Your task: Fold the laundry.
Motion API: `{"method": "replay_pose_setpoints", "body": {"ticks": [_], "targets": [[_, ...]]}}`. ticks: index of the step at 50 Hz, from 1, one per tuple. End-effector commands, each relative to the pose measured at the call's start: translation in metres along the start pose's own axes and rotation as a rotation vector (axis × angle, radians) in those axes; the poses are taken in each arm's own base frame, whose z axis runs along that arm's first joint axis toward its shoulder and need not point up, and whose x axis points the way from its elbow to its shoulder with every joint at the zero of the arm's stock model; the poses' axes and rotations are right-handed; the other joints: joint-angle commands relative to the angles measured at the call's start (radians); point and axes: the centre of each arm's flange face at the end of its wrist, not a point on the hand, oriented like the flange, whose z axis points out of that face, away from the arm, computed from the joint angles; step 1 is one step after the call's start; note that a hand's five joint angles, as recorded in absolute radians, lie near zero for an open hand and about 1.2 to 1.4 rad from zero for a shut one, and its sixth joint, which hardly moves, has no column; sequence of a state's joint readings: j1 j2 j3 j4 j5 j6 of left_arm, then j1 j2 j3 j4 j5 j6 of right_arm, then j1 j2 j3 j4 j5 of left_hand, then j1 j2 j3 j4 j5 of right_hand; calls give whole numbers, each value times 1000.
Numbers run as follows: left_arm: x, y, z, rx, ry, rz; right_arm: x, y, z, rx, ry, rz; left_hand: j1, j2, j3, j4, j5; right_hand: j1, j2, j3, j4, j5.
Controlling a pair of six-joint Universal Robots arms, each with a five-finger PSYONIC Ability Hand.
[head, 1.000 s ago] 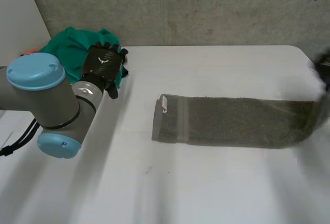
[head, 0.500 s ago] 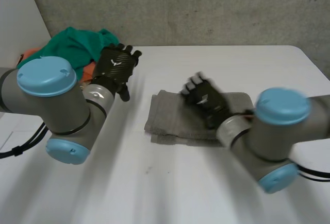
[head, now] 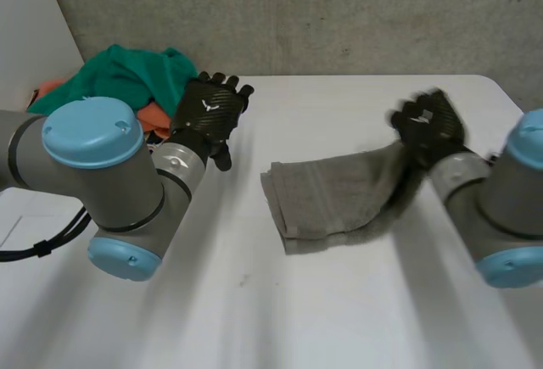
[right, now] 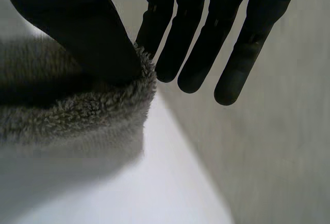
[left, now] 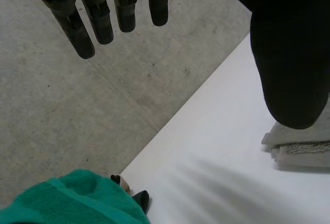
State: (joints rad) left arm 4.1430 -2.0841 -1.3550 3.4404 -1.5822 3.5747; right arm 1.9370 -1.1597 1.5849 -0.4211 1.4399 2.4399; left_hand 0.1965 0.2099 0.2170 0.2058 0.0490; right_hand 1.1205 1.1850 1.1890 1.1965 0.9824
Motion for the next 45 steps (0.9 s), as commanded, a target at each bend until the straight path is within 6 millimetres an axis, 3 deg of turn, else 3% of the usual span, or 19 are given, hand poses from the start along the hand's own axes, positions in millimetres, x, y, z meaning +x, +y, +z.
{"method": "replay_pose_setpoints", "body": {"ticks": [1,3,4,5,6,11,16,19,26,31,32,35,39,45], "targets": [[-7,1,0,-7,-16,-11,-111,-45,-37,250,-422,8,-22,-35,-42,-31,-49,276,211,207,200,239],[-6,1,-1,-9,-14,-26,-126,-39,-42,215,-480,13,-22,-35,-42,-31,-49,259,195,191,183,223],[-6,0,-1,-7,-13,-31,-131,-35,-44,189,-497,15,-22,-35,-42,-31,-49,-84,-148,-152,-160,-120],[-5,0,-1,-5,-12,-37,-131,-30,-41,133,-493,23,-22,-35,-42,-31,-49,-904,-968,-972,-980,-940],[-5,-2,0,2,-12,-51,-128,-28,-39,101,-481,27,-22,-35,-42,-31,-49,-946,-1010,-1014,-1022,-982],[1,-20,1,48,1,-130,-101,-29,-29,-7,-362,143,-22,-35,-42,-31,-49,-946,-1010,-1014,-1022,-982],[12,-46,2,94,29,-235,-20,-34,-7,-2,-173,426,-21,-35,-42,-30,-48,-946,-1010,-1014,-1022,-982],[21,-54,3,80,65,-296,3,-33,-3,-17,-160,549,-12,-26,-33,-22,-39,-946,-1010,-1014,-1022,-982],[72,-40,9,-24,187,-346,-4,-16,10,-198,-248,624,-12,-26,-33,-22,-39,-946,-1010,-1014,-1022,-982],[98,-7,19,-134,221,-333,-15,5,24,-348,-297,647,-9,-23,-30,-19,-36,-946,-1010,-1014,-1022,-982],[103,7,20,-193,215,-322,-18,9,25,-364,-309,651,-9,-23,-30,-19,-36,-946,-1010,-1014,-1022,-982],[104,34,21,-305,161,-292,-31,25,30,-432,-343,657,-9,-23,-30,-19,-36,-946,-1010,-1014,-1022,-982],[101,54,19,-403,107,-247,-44,40,34,-486,-373,644,-12,-26,-33,-22,-39,-946,-1010,-1014,-1022,-982],[101,62,8,-489,131,-179,-44,47,34,-503,-371,509,-9,-23,-30,-19,-36,-946,-1010,-1014,-1022,-982]]}}
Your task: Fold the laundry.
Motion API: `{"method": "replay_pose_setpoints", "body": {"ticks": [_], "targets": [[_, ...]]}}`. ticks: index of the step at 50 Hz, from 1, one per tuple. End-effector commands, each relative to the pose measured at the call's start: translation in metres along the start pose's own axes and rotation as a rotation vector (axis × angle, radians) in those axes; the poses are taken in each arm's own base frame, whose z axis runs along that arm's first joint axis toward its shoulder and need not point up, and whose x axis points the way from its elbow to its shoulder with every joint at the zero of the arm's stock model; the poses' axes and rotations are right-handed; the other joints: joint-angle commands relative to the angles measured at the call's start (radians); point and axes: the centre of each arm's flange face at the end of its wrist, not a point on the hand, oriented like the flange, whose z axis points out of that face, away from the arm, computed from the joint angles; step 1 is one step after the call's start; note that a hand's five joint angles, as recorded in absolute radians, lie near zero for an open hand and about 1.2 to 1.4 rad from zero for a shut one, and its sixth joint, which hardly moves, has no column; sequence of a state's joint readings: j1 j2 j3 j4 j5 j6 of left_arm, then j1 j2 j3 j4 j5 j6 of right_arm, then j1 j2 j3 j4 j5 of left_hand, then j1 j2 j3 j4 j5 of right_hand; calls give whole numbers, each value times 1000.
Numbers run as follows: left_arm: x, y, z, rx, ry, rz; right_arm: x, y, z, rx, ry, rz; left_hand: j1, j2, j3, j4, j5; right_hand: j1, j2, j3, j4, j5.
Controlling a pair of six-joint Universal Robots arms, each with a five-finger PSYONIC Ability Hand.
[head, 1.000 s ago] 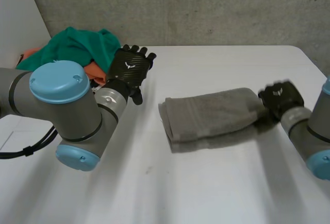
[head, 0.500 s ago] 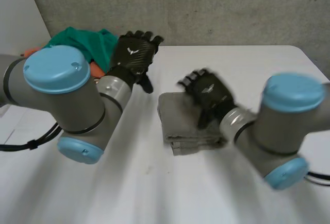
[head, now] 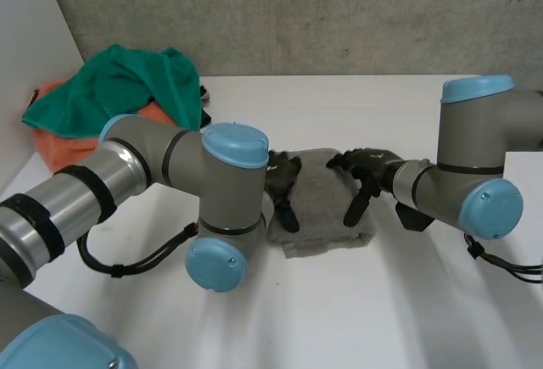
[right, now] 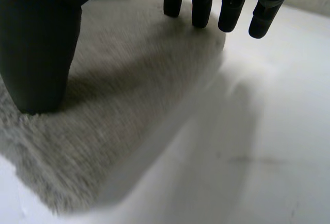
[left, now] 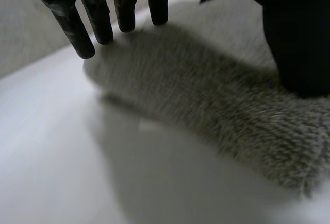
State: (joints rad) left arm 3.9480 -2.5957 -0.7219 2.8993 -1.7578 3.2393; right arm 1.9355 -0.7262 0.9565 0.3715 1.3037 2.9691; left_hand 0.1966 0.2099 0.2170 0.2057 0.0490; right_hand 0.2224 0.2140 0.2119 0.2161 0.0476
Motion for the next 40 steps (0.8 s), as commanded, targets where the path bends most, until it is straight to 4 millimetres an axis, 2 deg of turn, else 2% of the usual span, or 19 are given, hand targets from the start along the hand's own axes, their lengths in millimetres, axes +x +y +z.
{"method": "replay_pose_setpoints", "body": {"ticks": [1,3,5,7,8,11,12,16,19,22,26,31,35,40], "targets": [[-3,13,-10,-106,-12,67,6,6,3,-34,56,-122,-18,-32,-39,-27,-45,-48,-39,-37,-42,-48],[-5,6,-16,-95,-14,65,9,-2,-2,-14,97,-138,-22,-35,-42,-31,-49,-48,-39,-37,-42,-48],[-9,-16,-28,-48,-18,55,12,-17,-12,36,145,-153,-22,-35,-42,-31,-49,-48,-39,-37,-42,-48],[-13,-28,-36,-17,-23,48,12,-25,-21,85,168,-178,-22,-35,-42,-31,-49,-48,-39,-37,-42,-48],[-16,-43,-43,32,-23,38,12,-27,-24,102,176,-183,-22,-35,-42,-31,-49,-48,-39,-37,-42,-48],[-16,-60,-49,105,-12,25,10,-30,-36,167,199,-198,-22,-35,-42,-31,-49,-48,-39,-37,-42,-48],[-18,-72,-55,161,-2,16,9,-32,-40,186,207,-201,-22,-35,-42,-31,-49,-48,-39,-37,-42,-48],[-30,-94,-66,255,27,3,7,-20,-57,197,249,-186,-22,-35,-42,-31,-49,-48,-39,-37,-42,-48],[-42,-109,-73,313,87,0,3,2,-59,159,239,-160,-22,-35,-42,-31,-49,-48,-39,-37,-42,-48],[-45,-116,-78,342,169,10,-2,22,-61,121,217,-95,-22,-35,-42,-31,-49,-48,-39,-37,-42,-48],[-40,-125,-90,383,341,32,-9,38,-62,96,163,29,-7,-20,-27,-16,-33,-48,-39,-37,-42,-48],[-36,-122,-106,378,541,49,-15,41,-57,129,90,124,-10,-23,-30,-19,-36,-48,-39,-37,-42,-48],[-31,-118,-113,364,609,51,-17,43,-48,166,70,135,-10,-23,-30,-19,-36,-48,-39,-37,-42,-48],[-29,-113,-113,348,615,46,-14,49,-31,178,74,126,-12,-26,-33,-22,-39,-48,-39,-37,-42,-48]]}}
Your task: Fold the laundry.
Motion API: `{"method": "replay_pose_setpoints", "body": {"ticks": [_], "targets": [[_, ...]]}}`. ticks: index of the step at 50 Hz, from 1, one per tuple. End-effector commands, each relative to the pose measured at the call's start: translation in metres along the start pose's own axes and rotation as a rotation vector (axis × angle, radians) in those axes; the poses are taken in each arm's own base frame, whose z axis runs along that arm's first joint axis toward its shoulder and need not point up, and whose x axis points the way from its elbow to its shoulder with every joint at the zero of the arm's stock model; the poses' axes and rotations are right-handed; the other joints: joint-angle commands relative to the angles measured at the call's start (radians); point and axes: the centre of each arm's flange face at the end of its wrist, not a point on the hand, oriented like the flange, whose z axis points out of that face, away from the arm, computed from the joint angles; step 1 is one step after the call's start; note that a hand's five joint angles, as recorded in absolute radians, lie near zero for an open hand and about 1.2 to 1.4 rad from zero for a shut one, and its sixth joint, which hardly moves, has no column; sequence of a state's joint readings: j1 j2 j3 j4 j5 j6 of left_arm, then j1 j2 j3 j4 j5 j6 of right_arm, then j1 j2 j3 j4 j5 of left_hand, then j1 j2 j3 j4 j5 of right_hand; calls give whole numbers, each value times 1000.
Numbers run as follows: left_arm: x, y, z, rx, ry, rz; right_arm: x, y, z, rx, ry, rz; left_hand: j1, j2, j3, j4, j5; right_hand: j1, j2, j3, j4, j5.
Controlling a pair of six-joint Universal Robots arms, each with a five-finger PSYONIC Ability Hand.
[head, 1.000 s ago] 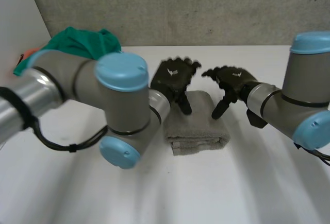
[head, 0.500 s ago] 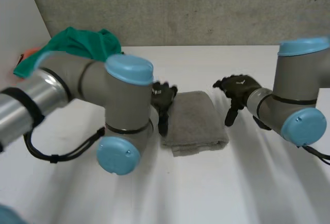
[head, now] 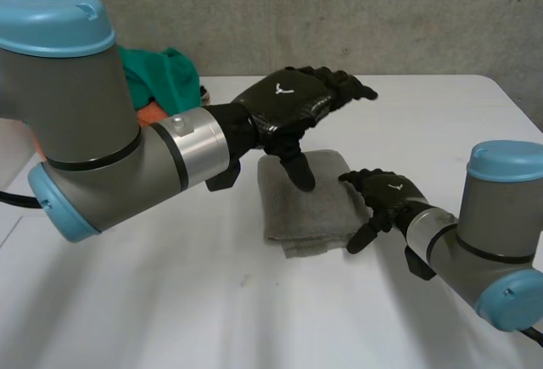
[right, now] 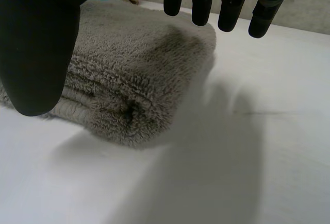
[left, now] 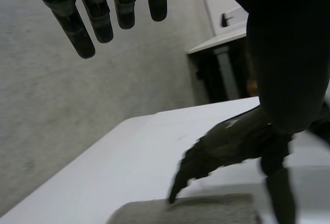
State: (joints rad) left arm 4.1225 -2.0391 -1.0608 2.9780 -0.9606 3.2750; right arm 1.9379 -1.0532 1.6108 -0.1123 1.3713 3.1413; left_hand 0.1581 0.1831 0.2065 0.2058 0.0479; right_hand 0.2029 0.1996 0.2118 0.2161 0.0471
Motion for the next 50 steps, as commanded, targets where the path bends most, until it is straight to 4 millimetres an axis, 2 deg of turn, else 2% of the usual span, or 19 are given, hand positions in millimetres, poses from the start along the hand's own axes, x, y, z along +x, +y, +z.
{"method": "replay_pose_setpoints", "body": {"ticks": [1,4,7,8,9,10,13,19,21,23,24,29,34,35,39,46,47,49,50], "targets": [[7,7,-2,-25,31,-20,3,7,25,39,-5,-11,26,1,-22,-22,-38,-28,-25,-37,-42,-47],[7,9,-3,-31,31,-24,4,9,32,36,0,-10,26,1,-22,-22,-38,-28,-25,-37,-42,-47],[7,11,-3,-33,32,-26,6,13,40,28,-2,-18,23,-2,-25,-25,-41,187,190,178,173,168],[7,11,-3,-35,30,-27,6,13,41,31,0,-23,23,-2,-25,-25,-41,333,336,324,320,314],[7,11,-3,-35,30,-27,7,11,43,40,5,-34,23,-2,-25,-25,-41,921,925,912,908,903],[6,11,-3,-35,29,-27,8,9,44,48,11,-40,26,1,-22,-22,-38,1191,1194,1182,1177,1172],[5,11,-3,-32,25,-27,17,-3,47,104,74,-61,26,1,-22,-22,-38,1193,1197,1184,1180,1175],[3,7,-3,-20,19,-20,27,-36,50,226,161,-86,26,1,-22,-22,-38,1193,1197,1184,1180,1175],[2,5,-3,-17,19,-17,39,-55,54,281,189,-83,23,-2,-25,-25,-41,1193,1197,1184,1180,1175],[2,4,-3,-12,18,-15,61,-69,59,319,234,-77,23,-2,-25,-25,-41,1193,1197,1184,1180,1175],[2,3,-4,-10,19,-16,86,-82,63,348,285,-70,23,-2,-25,-25,-41,1193,1197,1184,1180,1175],[3,1,-3,-4,20,-36,154,-96,85,367,417,-77,23,-2,-25,-25,-41,1193,1197,1184,1180,1175],[5,-2,-3,3,25,-53,220,-94,103,339,536,-76,23,-2,-25,-25,-41,1193,1197,1184,1180,1175],[5,-1,-2,3,25,-56,246,-92,105,329,585,-65,23,-2,-25,-25,-41,1193,1197,1184,1180,1175],[5,-4,-2,9,25,-59,296,-90,103,322,676,-41,23,-2,-25,-25,-41,1193,1197,1184,1180,1175],[5,-4,-2,10,25,-58,327,-79,102,318,720,-32,26,1,-22,-22,-38,1193,1197,1184,1180,1175],[5,-4,-2,10,25,-57,330,-76,101,309,720,-26,26,1,-22,-22,-38,1136,1140,1127,1123,1118],[4,-5,-2,14,23,-54,331,-74,101,304,716,-27,26,1,-22,-22,-38,67,70,58,54,48],[3,-6,-2,18,22,-53,331,-75,101,307,717,-28,26,1,-22,-22,-38,-28,-25,-37,-42,-47]]}}
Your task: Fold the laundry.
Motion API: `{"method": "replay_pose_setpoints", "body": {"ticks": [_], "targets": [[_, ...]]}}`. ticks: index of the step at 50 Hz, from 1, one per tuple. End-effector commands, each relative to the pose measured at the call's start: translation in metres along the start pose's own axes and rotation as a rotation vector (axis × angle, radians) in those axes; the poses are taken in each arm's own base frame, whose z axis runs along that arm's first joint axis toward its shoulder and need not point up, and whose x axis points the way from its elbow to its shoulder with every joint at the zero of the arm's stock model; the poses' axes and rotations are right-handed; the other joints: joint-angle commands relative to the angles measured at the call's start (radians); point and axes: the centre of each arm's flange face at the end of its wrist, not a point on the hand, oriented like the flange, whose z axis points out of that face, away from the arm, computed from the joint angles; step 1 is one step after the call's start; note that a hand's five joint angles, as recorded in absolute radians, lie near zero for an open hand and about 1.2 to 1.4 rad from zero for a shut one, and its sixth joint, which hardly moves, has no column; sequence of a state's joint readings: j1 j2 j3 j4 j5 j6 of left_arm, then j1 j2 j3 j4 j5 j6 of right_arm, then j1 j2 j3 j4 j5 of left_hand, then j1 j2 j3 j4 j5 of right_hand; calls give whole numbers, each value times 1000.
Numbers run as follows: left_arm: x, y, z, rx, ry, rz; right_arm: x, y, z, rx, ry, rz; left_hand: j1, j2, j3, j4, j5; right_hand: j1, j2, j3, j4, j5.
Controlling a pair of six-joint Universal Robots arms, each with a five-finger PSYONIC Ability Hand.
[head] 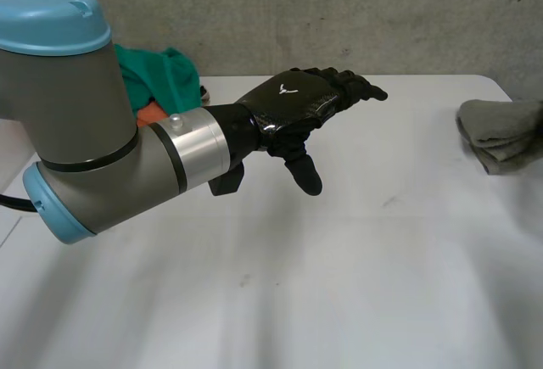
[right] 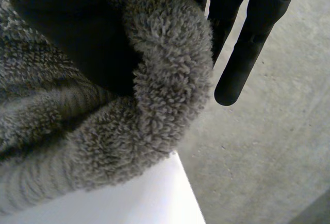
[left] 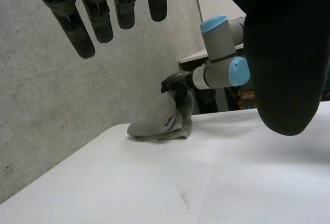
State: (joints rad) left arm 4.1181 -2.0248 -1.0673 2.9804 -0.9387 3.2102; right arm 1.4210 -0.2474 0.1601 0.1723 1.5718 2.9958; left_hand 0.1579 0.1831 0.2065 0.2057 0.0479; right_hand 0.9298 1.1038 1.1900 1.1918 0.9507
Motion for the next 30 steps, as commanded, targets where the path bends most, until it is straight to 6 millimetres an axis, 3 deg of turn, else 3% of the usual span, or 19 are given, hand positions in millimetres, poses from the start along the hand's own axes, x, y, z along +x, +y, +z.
{"method": "replay_pose_setpoints", "body": {"ticks": [1,4,8,11,15,16,17,19,20,22,23,25,30], "targets": [[-1,-3,0,8,-3,6,2,5,1,-12,-12,4,26,1,-22,-22,-38,-755,-929,-1015,-1017,-951],[-3,-4,1,13,-8,10,2,-1,0,-8,-17,4,29,4,-19,-19,-35,-755,-929,-1015,-1017,-951],[-10,-5,1,16,-62,14,6,-38,-8,41,-19,-12,32,7,-16,-16,-32,-755,-929,-1015,-1017,-951],[-20,-11,2,44,-136,33,7,-52,-13,56,-18,-22,35,10,-13,-13,-29,-755,-929,-1015,-1017,-951],[-48,-29,1,126,-300,77,-7,-79,-28,111,-72,-44,23,-2,-25,-25,-41,-755,-929,-1015,-1017,-951],[-58,-34,-1,149,-347,85,-17,-91,-39,137,-107,-55,23,-2,-25,-25,-41,-755,-929,-1015,-1017,-951],[-85,-42,-7,191,-461,98,-23,-97,-46,150,-127,-60,29,4,-19,-19,-35,-755,-929,-1015,-1017,-951],[-114,-50,-16,227,-576,114,-31,-110,-61,186,-157,-78,38,13,-11,-10,-27,-755,-929,-1015,-1017,-951],[-146,-52,-27,247,-687,127,-38,-122,-77,228,-184,-98,32,7,-16,-16,-32,-755,-929,-1015,-1017,-951],[-170,-45,-32,244,-751,128,-52,-134,-100,298,-231,-133,35,10,-14,-13,-29,-755,-929,-1015,-1017,-951],[-190,-37,-35,238,-789,134,-58,-135,-109,313,-250,-145,35,10,-13,-13,-29,-755,-929,-1015,-1017,-951],[-207,-29,-36,235,-815,150,-70,-134,-127,336,-292,-169,35,10,-13,-13,-29,-755,-929,-1015,-1017,-951],[-261,4,-42,184,-901,236,-109,-113,-192,339,-452,-241,38,13,-11,-10,-26,-755,-929,-1015,-1017,-951]]}}
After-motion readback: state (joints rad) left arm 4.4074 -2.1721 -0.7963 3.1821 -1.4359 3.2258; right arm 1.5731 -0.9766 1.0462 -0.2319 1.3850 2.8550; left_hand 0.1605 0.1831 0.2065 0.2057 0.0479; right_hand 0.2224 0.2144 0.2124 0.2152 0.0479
